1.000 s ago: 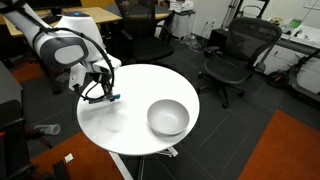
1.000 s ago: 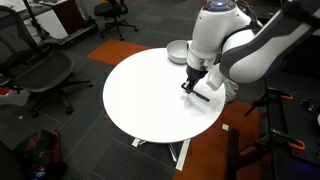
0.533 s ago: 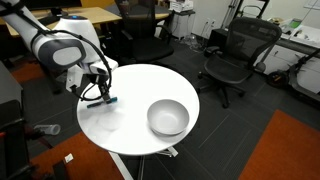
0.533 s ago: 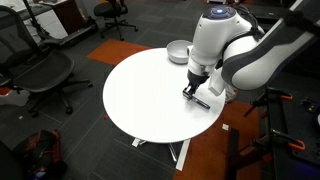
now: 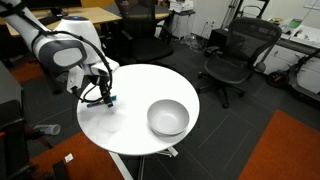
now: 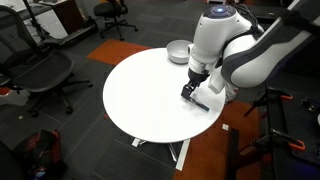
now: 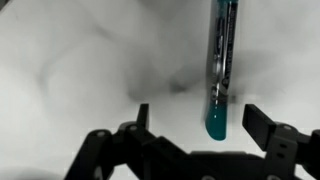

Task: Remove the marker from the bowl and put it on the table

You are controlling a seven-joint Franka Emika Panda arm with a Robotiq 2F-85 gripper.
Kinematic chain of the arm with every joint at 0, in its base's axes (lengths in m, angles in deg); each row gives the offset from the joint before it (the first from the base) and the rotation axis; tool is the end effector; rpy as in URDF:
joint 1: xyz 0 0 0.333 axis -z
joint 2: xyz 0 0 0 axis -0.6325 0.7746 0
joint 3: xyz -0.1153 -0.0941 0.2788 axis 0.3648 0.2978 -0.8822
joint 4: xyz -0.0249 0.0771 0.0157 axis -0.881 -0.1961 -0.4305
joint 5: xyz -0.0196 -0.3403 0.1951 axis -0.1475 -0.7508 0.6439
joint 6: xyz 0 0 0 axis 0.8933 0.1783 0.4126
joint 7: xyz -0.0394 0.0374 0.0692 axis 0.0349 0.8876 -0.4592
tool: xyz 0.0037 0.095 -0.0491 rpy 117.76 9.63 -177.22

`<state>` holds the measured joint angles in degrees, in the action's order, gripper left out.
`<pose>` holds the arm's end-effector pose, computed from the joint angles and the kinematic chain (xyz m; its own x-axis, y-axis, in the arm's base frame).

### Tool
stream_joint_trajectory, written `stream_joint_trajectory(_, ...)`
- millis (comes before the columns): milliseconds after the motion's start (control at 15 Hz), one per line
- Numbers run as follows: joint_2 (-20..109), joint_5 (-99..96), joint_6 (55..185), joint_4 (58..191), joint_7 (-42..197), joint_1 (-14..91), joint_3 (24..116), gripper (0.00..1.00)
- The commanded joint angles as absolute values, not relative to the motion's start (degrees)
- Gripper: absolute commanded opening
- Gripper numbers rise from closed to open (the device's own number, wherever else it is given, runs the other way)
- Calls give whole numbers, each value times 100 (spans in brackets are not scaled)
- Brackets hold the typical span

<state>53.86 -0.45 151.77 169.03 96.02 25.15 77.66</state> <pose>0.5023 0.0175 0.1441 0.9518 -0.2880 0.1059 -0.2954 -0.9534 0.0619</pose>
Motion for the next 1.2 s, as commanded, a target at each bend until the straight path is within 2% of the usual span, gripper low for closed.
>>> stream_joint_trajectory(0,5171,18,15216,16938,9575,2592,7748,100)
stream_joint_trajectory(867,4219,153,14547,16963,9410,3023,7248,100)
stream_joint_trajectory(1133,4377,-10,14631,16848,9600,3015,7267,100)
